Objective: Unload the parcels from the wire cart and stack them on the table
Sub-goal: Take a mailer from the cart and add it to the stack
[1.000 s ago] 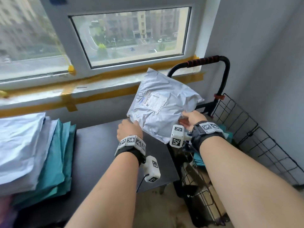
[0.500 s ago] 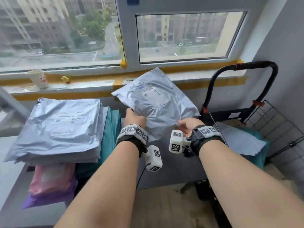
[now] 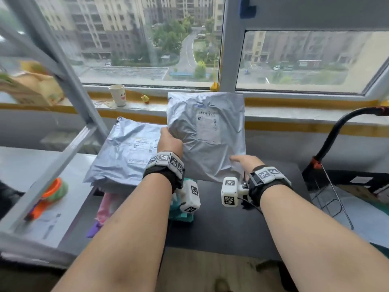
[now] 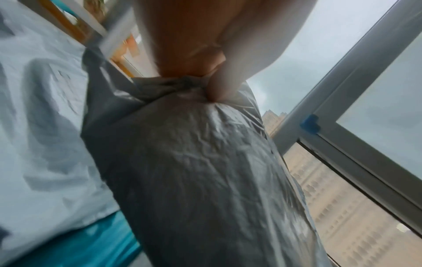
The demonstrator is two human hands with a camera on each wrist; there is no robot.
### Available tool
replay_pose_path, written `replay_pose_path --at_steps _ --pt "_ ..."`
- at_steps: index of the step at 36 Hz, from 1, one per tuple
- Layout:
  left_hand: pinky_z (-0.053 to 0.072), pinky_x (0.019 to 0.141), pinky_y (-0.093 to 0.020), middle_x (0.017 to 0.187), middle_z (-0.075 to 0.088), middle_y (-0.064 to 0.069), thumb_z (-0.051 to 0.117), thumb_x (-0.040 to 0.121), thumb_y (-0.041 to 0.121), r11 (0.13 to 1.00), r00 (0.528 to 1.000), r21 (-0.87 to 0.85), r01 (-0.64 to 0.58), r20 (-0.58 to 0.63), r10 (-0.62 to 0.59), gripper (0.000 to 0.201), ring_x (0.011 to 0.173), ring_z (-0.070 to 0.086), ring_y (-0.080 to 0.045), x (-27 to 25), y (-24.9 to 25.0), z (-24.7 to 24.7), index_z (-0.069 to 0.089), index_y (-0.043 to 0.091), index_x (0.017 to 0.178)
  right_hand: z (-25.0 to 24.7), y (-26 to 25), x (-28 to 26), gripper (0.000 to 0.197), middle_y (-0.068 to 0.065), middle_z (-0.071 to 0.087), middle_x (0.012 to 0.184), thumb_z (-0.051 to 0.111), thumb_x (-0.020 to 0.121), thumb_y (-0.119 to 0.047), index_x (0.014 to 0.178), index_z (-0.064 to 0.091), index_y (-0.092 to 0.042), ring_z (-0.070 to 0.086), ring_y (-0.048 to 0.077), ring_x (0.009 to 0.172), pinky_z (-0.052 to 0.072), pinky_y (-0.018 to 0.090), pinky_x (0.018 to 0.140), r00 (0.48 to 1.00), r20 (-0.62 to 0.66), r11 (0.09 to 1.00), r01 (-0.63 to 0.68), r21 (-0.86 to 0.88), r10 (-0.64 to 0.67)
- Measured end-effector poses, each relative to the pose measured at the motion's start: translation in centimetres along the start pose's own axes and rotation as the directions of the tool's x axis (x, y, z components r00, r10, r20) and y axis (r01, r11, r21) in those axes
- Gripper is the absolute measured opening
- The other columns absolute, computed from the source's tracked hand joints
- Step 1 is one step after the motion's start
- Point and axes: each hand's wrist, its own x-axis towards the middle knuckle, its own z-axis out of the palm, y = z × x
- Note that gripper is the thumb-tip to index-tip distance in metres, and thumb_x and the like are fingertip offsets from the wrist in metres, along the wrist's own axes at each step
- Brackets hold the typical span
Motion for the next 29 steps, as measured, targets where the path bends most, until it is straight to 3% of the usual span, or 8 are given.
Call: replay_pose_path --at_steps 6,9,11,14,19,23,27,29 --pt "0.042 0.081 -0.034 0.103 0.06 -0.011 0.034 0.086 -0.004 0.996 0.978 0.066 0.063 -0.2 -0.049 0.04 0.1 0.058 -0.032 2.6 -1.4 -4.6 0.046 0.014 0.12 3.7 -5.2 1.9 0.045 0.021 0.052 0.138 0.057 0.094 -0.019 0.132 0.052 0.005 0.048 0.03 0.129 0.04 0.033 0.107 0.98 0.169 0.985 0.126 -0.121 -0.105" --pt "0.045 0.088 -0.038 0.118 0.061 -0.013 0.036 0.088 0.0 0.988 0.941 0.144 0.059 -0.337 -0.007 0.044 0.106 0.058 -0.034 4.3 -2.2 -6.9 0.042 0.014 0.129 6.1 -7.8 2.9 0.044 0.02 0.052 0.137 0.06 0.093 -0.019 0.131 0.054 0.004 0.054 0.027 0.117 0.04 0.034 0.105 0.954 0.252 0.972 0.198 -0.129 -0.161" --pt "0.044 0.094 -0.042 0.129 0.054 -0.015 0.039 0.09 0.004 0.977 0.92 0.201 0.069 -0.391 0.016 0.049 0.114 0.054 -0.034 5.0 -2.9 -8.2 0.037 0.015 0.137 8.1 -9.1 3.5 0.038 0.019 0.057 0.132 0.067 0.087 -0.018 0.122 0.061 -0.003 0.056 0.021 0.103 0.045 0.036 0.103 0.944 0.278 0.974 0.209 -0.088 -0.178" --pt "0.027 0.111 -0.043 0.15 0.033 -0.01 0.048 0.092 0.017 0.914 0.907 0.392 0.101 -0.415 0.078 0.065 0.135 0.033 -0.031 5.4 -4.7 -9.8 0.018 0.019 0.15 11.2 -10.6 4.1 0.042 0.014 0.062 0.124 0.076 0.081 -0.021 0.117 0.063 -0.001 0.06 0.026 0.112 0.048 0.033 0.097 0.948 0.274 0.974 0.199 -0.11 -0.163" --pt "0.011 0.117 -0.05 0.16 -0.004 -0.004 0.047 0.094 0.032 0.731 0.958 0.648 0.214 -0.284 -0.029 0.074 0.147 0.001 -0.026 5.6 -9.0 -11.1 0.003 0.024 0.152 16.2 -10.9 4.0 0.043 0.017 0.06 0.128 0.073 0.081 -0.017 0.12 0.062 -0.002 0.059 0.03 0.117 0.051 0.039 0.098 0.925 0.351 0.975 0.194 -0.109 -0.145" --pt "0.014 0.115 -0.05 0.16 -0.005 -0.003 0.044 0.095 0.04 0.708 0.983 0.682 0.184 -0.139 -0.121 0.071 0.146 0.005 -0.028 6.4 -11.4 -11.7 0.005 0.028 0.152 18.7 -10.5 3.4 0.049 0.017 0.06 0.127 0.069 0.085 -0.02 0.126 0.057 0.002 0.06 0.03 0.116 0.052 0.037 0.096 0.924 0.369 0.953 0.195 -0.23 -0.1" --pt "0.015 0.115 -0.052 0.16 0.001 -0.003 0.039 0.095 0.043 0.688 0.989 0.713 0.134 -0.047 -0.144 0.066 0.146 0.007 -0.027 7.6 -12.3 -11.7 0.008 0.027 0.152 19.3 -10.6 3.8 0.064 0.014 0.061 0.119 0.074 0.083 -0.028 0.132 0.046 0.003 0.062 0.027 0.099 0.051 0.031 0.078 0.965 0.261 0.946 0.121 -0.302 -0.04" --pt "0.013 0.115 -0.053 0.16 0.001 -0.002 0.038 0.095 0.043 0.664 0.989 0.74 0.11 -0.015 -0.147 0.064 0.146 0.005 -0.026 8.2 -12.6 -11.7 0.011 0.028 0.151 19.2 -10.4 4.4 0.075 0.014 0.057 0.125 0.076 0.08 -0.028 0.138 0.038 -0.001 0.06 0.03 0.107 0.051 0.035 0.084 0.981 0.181 0.96 0.111 -0.257 -0.065"
